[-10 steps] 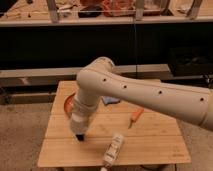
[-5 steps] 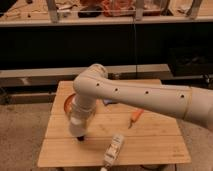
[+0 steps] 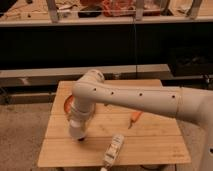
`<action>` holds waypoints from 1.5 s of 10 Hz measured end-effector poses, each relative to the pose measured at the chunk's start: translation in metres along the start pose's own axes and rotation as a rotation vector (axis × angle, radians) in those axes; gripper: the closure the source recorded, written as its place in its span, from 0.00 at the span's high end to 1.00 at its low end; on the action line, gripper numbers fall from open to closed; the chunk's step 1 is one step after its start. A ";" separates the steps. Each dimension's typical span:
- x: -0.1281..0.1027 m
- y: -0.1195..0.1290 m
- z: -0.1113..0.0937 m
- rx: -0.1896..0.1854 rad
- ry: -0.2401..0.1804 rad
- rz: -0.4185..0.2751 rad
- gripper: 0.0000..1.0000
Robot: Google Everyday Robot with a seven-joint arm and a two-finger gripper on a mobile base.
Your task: Place the ceramic cup over the eraser
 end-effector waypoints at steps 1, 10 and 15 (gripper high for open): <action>0.003 0.001 0.005 0.003 0.002 0.005 0.00; 0.016 -0.001 0.016 0.011 0.002 0.019 0.07; 0.021 0.001 0.019 0.015 0.001 0.025 0.15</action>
